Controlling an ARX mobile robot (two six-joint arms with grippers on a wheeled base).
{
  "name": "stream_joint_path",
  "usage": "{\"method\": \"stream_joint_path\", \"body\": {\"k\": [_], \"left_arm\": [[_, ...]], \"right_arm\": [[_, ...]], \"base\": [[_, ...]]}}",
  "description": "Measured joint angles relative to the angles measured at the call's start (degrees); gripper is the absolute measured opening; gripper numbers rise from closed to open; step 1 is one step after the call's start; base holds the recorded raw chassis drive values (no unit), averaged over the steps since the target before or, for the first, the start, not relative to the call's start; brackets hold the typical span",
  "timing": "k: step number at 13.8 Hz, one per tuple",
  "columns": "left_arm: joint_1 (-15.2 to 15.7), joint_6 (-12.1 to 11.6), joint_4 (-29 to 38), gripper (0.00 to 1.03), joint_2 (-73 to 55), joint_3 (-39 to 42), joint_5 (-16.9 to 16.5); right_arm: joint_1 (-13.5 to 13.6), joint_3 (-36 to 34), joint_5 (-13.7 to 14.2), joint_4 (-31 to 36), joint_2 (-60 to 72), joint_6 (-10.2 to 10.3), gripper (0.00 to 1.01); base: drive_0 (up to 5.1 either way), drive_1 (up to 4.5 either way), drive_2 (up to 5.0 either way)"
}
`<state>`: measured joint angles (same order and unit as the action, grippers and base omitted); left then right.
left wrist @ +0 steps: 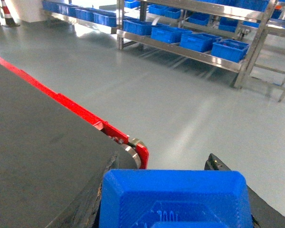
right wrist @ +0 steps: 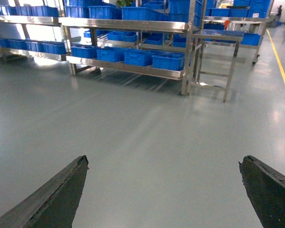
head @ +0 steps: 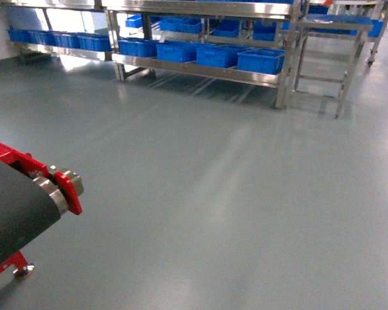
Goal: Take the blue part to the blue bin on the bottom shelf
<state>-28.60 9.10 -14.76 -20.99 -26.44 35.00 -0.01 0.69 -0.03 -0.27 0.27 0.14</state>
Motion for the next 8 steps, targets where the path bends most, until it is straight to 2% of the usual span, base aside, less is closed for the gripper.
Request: {"method": "stream_joint_path", "body": {"k": [8], "left_arm": [[0.0,0.0,0.0,0.43,0.0,0.0,0.0]], "right_arm": [[0.0,0.0,0.0,0.0,0.0,0.0,0.98]], "base": [[-1.6,-1.61,-1.6]]}}
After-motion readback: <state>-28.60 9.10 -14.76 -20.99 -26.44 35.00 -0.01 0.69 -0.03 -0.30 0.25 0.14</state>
